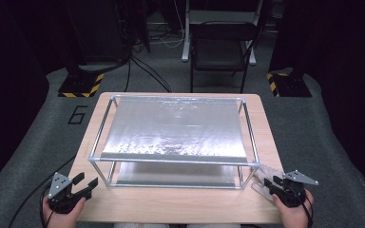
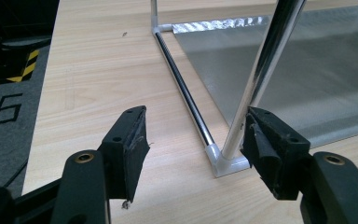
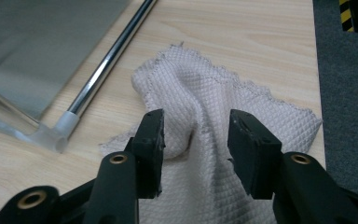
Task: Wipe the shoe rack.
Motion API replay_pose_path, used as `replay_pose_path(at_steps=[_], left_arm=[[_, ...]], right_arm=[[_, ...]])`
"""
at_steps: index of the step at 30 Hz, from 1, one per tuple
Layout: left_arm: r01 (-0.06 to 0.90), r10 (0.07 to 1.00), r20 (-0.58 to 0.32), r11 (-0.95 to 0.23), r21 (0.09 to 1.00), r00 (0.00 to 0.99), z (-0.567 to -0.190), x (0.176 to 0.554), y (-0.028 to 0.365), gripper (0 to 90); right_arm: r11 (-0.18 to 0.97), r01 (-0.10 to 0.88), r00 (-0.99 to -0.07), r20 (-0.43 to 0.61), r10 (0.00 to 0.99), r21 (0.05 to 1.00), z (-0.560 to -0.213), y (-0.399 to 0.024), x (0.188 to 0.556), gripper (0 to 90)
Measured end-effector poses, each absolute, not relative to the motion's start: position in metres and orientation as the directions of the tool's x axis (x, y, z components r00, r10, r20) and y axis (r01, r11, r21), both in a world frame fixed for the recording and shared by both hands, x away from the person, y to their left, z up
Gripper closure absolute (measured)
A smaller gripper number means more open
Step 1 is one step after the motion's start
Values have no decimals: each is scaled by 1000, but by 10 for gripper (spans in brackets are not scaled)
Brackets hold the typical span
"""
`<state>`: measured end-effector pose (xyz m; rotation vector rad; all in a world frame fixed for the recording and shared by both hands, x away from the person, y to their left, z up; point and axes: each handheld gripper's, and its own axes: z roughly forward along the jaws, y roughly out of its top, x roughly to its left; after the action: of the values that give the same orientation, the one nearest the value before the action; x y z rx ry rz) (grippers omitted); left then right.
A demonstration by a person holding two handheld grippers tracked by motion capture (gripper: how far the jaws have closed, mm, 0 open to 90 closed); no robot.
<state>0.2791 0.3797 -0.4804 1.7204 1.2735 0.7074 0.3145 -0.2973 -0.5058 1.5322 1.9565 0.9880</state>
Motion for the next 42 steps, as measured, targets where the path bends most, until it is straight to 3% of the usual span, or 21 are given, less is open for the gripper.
replay_pose_path(at_steps=[12,13,20,42], left_arm=[[453,947,-54,-101,886,315,-483,278,378,393],[467,944,-55,-110,877,325,-482,278,378,393],[474,942,-56,-114,873,331,-486,279,375,393],[518,938,-63,-132,845,342,-506,285,371,391]], right_arm=[[109,604,-295,94,951,790,-498,-285,300,498],[87,569,-266,83,960,818,-500,-281,299,498],[81,594,-306,132,943,800,-497,-271,290,499],[141,567,-316,56,947,812,-514,-254,280,478]])
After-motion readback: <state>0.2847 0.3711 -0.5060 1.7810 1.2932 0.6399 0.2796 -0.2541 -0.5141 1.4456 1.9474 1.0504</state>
